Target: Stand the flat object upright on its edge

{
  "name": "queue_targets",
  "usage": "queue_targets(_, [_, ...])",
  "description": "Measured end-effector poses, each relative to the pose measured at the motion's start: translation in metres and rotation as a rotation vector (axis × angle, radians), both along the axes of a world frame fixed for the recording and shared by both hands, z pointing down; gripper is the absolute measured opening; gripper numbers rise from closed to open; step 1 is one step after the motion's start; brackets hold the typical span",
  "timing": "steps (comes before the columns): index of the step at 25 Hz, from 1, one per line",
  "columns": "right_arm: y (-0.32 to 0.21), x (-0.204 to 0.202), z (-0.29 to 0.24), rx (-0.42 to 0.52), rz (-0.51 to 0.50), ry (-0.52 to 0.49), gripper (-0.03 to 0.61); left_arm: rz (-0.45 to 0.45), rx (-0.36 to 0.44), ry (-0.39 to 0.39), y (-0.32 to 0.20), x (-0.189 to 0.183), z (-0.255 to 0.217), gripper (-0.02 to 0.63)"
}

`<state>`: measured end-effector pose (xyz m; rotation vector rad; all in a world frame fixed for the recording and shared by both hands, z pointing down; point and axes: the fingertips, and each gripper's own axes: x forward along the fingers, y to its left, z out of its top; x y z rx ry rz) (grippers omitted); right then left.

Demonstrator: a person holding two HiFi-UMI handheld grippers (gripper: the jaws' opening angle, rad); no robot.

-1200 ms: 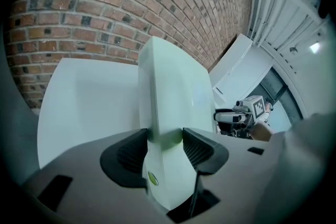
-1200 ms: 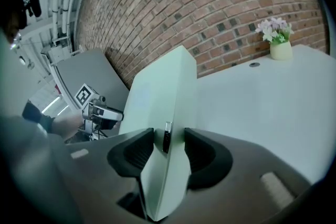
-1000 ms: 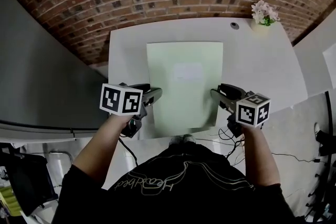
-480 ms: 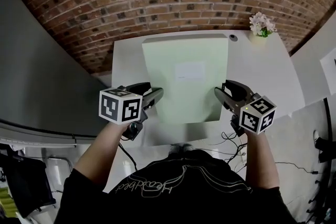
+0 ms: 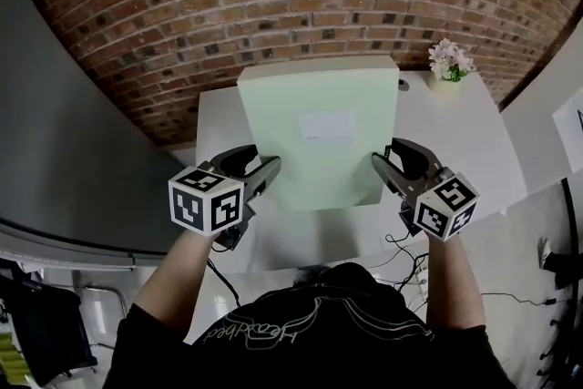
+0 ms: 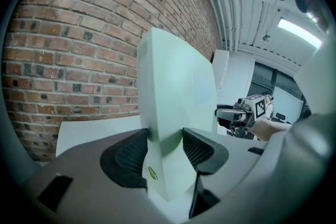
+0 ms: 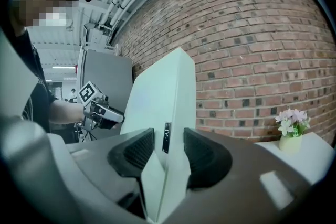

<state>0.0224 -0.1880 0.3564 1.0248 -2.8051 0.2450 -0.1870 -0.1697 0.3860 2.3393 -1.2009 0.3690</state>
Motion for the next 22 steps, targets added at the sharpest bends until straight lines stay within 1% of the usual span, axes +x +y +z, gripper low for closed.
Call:
queue_targets(8, [-0.017,0.005,0.004,0.047,0.005,0.013,0.186,-0.008,0.077,-0.064,-0.016,0.005,-0.005,0.213])
queue_targets(15, [-0.027,0.014,0.023,0.074,0.027,0.08,0.184,0.012,0.129,-0.138,-0.026,0.015,0.007,0.213])
queue_targets(18, [-0.032,0.015,0.035,0.08,0.032,0.126,0.183,0.007,0.134,-0.165,-0.03,0.016,0.018,0.212])
queue_targets(22, [-0.034,0.014,0.048,0.081,0.036,0.161,0.181,0.006,0.135,-0.192,-0.03,0.016,0.031,0.212])
